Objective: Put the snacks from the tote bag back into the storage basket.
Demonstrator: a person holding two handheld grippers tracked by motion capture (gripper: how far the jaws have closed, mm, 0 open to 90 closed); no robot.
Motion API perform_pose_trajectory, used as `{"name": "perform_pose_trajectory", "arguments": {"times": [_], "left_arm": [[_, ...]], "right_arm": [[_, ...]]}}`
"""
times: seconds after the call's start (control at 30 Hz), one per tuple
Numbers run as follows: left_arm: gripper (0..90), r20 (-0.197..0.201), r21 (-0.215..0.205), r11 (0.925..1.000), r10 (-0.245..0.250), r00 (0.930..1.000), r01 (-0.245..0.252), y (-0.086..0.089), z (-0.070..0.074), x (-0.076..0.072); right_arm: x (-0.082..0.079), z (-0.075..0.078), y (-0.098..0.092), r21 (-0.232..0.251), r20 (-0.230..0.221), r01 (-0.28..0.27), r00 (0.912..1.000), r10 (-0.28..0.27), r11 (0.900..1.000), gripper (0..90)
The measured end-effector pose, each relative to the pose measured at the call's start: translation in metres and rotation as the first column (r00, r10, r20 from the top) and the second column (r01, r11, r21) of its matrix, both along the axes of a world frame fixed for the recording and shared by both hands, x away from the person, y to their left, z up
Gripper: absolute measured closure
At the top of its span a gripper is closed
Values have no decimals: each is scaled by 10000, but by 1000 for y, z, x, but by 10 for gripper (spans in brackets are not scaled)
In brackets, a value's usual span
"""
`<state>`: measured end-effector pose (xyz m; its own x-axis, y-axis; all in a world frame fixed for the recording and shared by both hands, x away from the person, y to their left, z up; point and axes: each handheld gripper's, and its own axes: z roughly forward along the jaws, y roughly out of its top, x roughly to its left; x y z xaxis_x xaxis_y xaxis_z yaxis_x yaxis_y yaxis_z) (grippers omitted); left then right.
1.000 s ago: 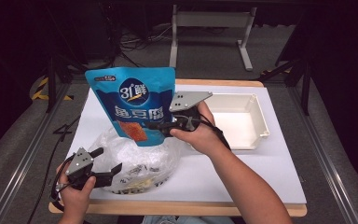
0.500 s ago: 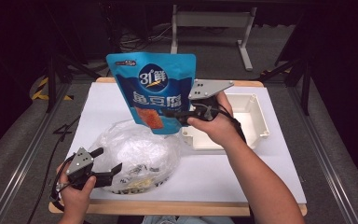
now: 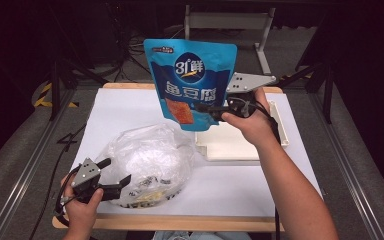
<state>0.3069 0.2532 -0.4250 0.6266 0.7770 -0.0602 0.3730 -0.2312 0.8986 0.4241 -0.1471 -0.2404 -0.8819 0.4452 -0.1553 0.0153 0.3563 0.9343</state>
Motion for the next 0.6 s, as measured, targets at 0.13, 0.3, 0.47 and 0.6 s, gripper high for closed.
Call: {"name": "perform_pose_trajectory", "arguments": {"times": [0.13,0.3,0.47,0.6], "left_arm": [[107,-15,-9,10000,-9,10000,9,0,0,0],[107,-22,-10,10000,0,10000,0,0,0,0],[107,0,-56,10000,23,10000,-23,0,0,0],[107,-34,-40,10000,11,10000,-11,-1,-1,0]], "right_arm": [[6,1,-11,-104,-19,330,9995,-330,9994,549],[14,-3,-25,-63,-249,799,9965,-800,9968,550],[23,-7,-37,17,-290,1246,9918,-1245,9922,550],[30,-10,-48,81,-256,1533,9879,-1530,9881,550]]}}
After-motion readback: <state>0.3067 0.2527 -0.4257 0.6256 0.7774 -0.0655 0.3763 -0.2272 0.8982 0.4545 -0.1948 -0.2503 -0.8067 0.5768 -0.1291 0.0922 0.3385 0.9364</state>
